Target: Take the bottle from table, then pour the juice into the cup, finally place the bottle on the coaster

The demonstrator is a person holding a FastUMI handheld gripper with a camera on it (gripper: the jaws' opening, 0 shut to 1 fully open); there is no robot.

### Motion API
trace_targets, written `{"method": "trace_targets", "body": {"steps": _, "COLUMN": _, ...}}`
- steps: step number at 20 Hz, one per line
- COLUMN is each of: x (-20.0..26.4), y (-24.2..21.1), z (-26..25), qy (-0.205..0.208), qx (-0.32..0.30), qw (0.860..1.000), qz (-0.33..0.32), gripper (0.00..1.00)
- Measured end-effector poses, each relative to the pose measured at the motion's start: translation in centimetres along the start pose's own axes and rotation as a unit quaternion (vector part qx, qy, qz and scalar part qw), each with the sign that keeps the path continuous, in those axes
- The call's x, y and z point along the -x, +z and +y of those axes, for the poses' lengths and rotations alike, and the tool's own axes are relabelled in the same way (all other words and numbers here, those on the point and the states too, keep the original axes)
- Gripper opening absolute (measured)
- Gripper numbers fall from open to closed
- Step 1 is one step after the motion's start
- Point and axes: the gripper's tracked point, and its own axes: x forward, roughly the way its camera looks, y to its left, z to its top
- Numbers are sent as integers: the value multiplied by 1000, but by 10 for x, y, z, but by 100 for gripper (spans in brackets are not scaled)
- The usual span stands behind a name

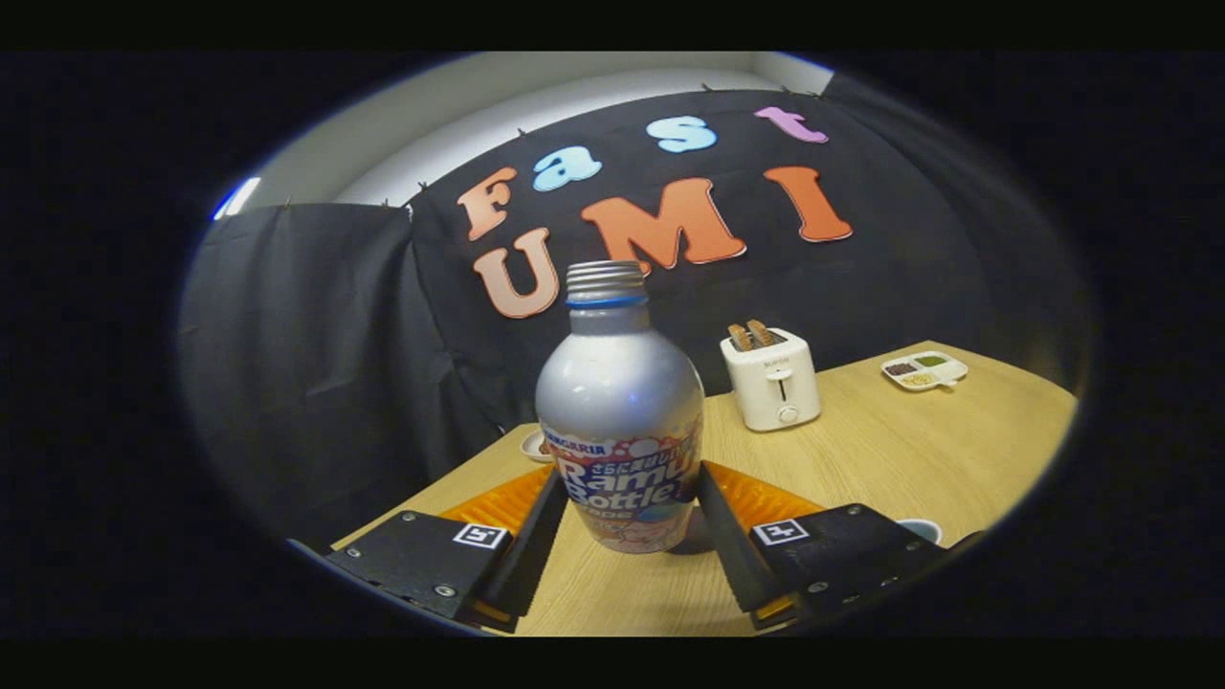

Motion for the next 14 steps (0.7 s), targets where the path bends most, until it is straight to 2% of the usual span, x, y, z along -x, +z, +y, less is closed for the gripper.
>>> {"method": "trace_targets", "body": {"steps": 2, "x": -10, "y": -2, "z": -3, "qy": -6, "qx": 23, "qw": 1000, "qz": -1, "gripper": 78}}
{"method": "trace_targets", "body": {"steps": 14, "x": -59, "y": -47, "z": -20, "qy": -30, "qx": 55, "qw": 997, "qz": 34, "gripper": 78}}
